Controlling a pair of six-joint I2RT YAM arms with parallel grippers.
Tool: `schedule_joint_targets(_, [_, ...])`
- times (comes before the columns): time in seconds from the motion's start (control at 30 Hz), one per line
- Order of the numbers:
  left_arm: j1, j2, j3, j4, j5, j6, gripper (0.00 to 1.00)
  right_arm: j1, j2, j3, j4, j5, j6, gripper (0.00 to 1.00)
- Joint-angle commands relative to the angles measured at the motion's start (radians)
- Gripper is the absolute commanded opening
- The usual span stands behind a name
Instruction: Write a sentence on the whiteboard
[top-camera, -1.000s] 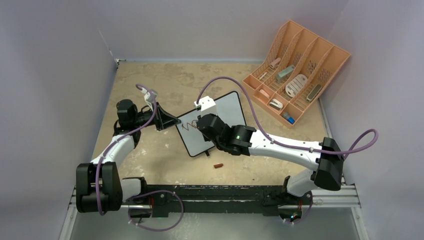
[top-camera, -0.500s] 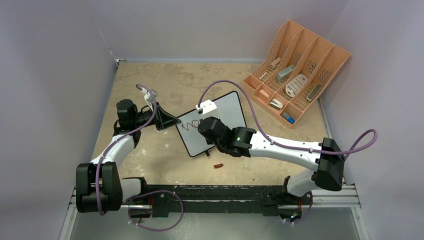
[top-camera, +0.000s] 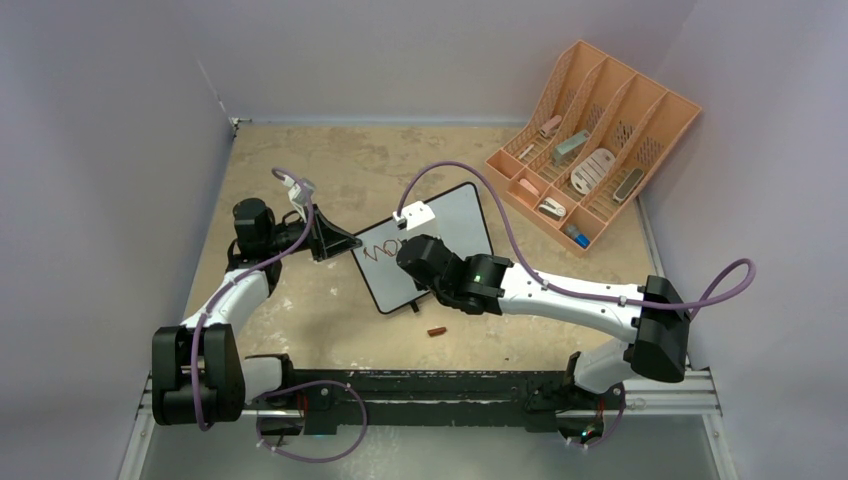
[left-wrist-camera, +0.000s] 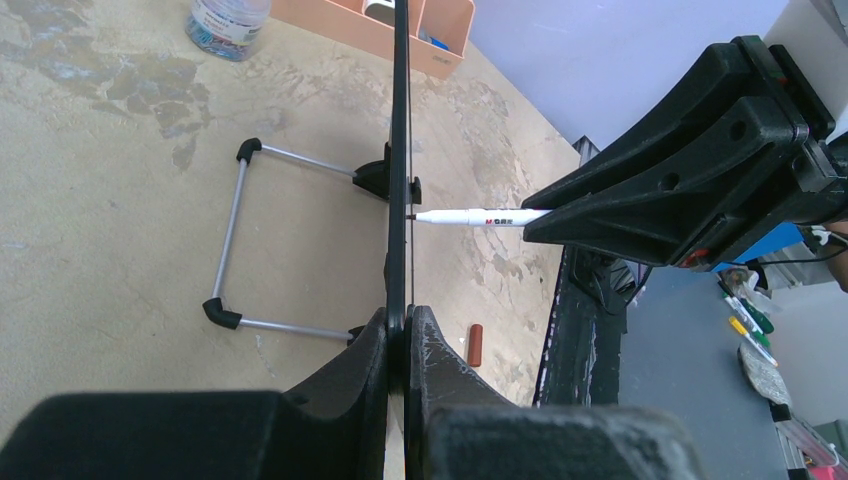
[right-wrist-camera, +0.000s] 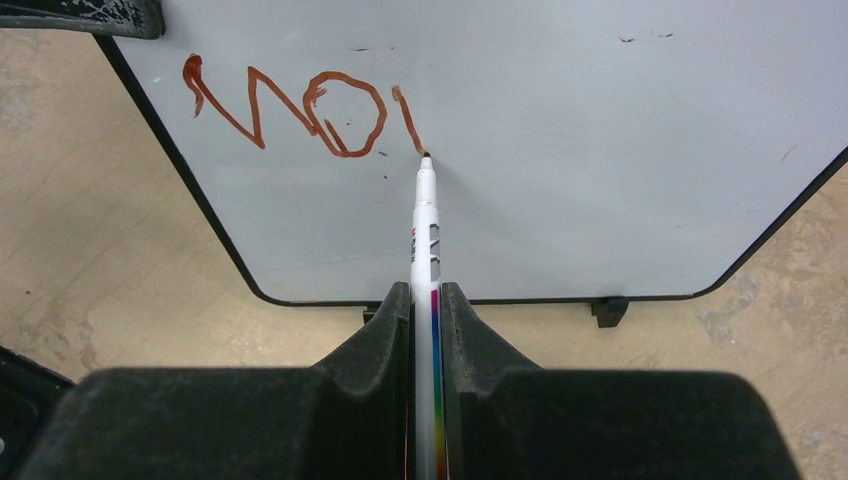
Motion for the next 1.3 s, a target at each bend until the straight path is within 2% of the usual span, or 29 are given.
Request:
schedule_joint_targets(0.0, [-0.017,-0.001,0.021,-0.008,0.045,0.039,0.00,-0.006,-0.026,0.029,0.016,0.037,0.001,0.00])
schedule_joint_targets(0.8, [-0.016,-0.005,0.021,-0.013,0.044,0.041,0.00,-0.046,-0.012,0.107,0.059,0.035,-0.064,0.00])
schedule_joint_targets(1.27, [-0.016,-0.001,0.023,-0.020,0.033,0.046,0.00,-0.047,-0.099,0.022,-0.003,-0.017,0.004,0.00])
